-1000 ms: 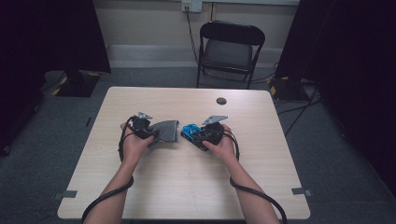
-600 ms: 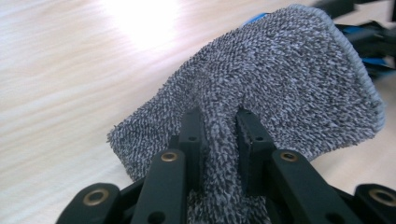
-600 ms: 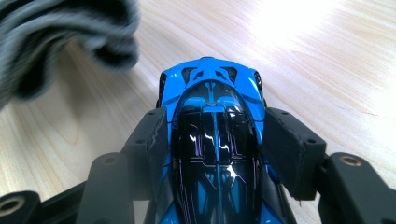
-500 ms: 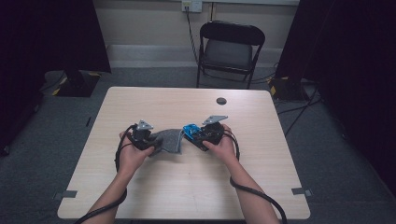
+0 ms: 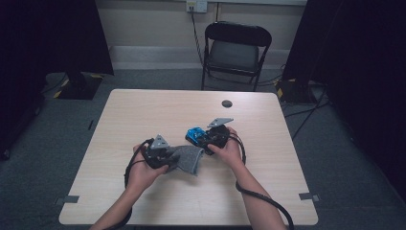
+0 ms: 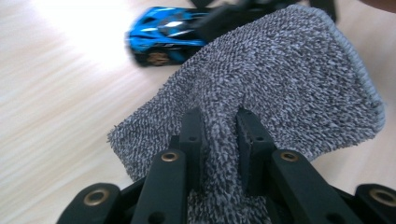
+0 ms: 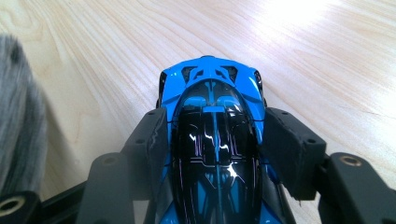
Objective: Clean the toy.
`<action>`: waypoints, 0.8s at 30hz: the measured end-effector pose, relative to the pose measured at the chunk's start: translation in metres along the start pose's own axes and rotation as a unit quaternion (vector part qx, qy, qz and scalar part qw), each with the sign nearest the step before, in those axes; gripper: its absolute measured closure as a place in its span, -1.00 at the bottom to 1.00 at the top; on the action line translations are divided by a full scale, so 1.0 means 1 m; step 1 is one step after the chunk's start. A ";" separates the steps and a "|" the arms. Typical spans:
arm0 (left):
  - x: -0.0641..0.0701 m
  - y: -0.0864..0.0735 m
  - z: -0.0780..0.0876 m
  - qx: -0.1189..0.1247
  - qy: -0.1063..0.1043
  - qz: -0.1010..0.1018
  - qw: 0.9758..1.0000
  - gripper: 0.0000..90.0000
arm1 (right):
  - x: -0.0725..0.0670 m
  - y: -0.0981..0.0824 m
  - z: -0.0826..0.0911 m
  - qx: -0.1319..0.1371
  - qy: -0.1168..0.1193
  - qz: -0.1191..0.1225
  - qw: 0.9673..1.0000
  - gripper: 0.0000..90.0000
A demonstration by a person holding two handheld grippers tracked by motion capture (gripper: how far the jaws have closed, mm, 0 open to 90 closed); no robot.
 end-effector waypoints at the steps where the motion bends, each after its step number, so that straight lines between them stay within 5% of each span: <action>1: 0.005 0.000 -0.002 -0.003 -0.006 -0.004 1.000 0.66 | 0.000 0.000 0.000 0.000 0.000 0.000 1.000 -0.08; 14: 0.045 0.010 -0.031 -0.016 -0.038 -0.038 0.998 0.65 | 0.000 -0.001 0.001 0.002 0.003 -0.004 1.000 -0.08; 24: 0.048 0.013 -0.059 -0.040 -0.009 -0.051 0.998 0.64 | 0.000 -0.002 0.002 0.005 0.002 -0.003 1.000 -0.08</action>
Point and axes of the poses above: each handheld gripper's, and its own axes: z roughly backward along the jaws, y roughly out of its top, x roughly to its right, the point moved 10 cm from there along -z, roughly forward along the jaws, and after that the axes turned 6 degrees about y, right-handed, at the moved point
